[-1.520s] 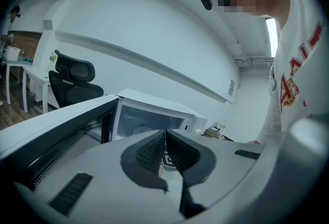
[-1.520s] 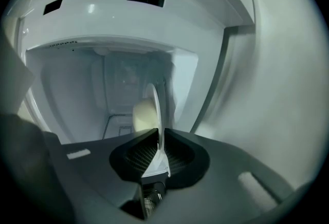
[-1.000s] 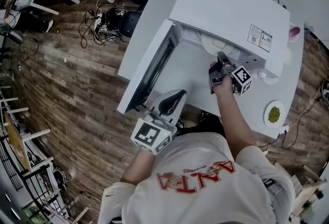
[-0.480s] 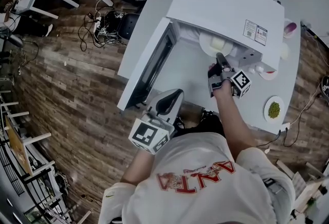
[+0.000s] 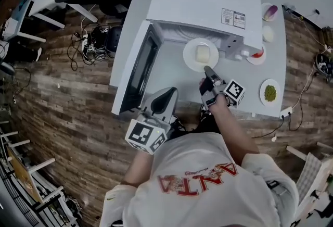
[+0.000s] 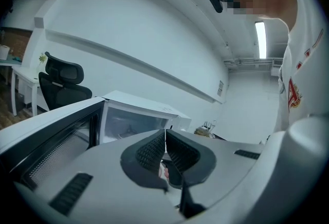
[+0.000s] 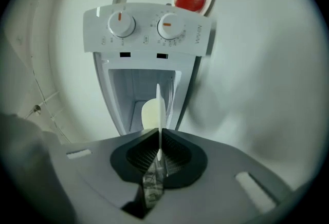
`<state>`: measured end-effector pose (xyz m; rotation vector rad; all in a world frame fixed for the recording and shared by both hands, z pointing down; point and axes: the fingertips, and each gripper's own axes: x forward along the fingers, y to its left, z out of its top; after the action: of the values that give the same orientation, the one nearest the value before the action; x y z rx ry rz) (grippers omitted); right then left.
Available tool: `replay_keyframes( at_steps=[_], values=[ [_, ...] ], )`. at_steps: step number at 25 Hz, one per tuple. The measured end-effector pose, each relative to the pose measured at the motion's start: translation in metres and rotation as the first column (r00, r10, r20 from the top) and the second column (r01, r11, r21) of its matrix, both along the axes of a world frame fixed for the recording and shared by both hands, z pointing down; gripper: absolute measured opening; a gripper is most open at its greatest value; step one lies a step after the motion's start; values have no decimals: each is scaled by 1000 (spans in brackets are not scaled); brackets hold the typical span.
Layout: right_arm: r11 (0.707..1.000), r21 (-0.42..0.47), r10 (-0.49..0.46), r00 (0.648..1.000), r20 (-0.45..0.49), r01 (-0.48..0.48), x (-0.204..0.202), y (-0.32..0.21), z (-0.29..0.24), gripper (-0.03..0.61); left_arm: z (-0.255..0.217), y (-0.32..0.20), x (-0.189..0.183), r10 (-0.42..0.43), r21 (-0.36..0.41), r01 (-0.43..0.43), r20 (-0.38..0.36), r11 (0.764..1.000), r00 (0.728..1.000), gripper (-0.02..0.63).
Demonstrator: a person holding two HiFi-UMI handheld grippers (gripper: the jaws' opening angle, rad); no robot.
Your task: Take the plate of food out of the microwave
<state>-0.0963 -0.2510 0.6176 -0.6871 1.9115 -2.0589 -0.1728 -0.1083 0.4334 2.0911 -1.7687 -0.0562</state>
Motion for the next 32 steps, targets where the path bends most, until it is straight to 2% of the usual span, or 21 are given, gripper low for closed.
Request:
replay_keyframes(
  at_steps=[8,12,17,24,32],
  values=[
    [997,-44,60,997,-54,-62,72,57,22,20,-2,-10,42,150,6,-150,-3,989,989,14],
    [989,-43,135,988,-81,-139,115,63,35,19,2,-15,63,219,3,-219,-5,976,976,14],
    [966,-39,253,965,-77,-256,165,52,46,20,5,-23,87,286,0,-286,0,958,958,14],
    [928,-39,365,924,-113,-371,219,31,60,20,6,-30,106,327,-13,-327,7,945,945,14],
    [902,-47,420,898,-129,-429,240,16,68,23,9,-37,108,327,-33,-327,10,944,945,14]
  ],
)
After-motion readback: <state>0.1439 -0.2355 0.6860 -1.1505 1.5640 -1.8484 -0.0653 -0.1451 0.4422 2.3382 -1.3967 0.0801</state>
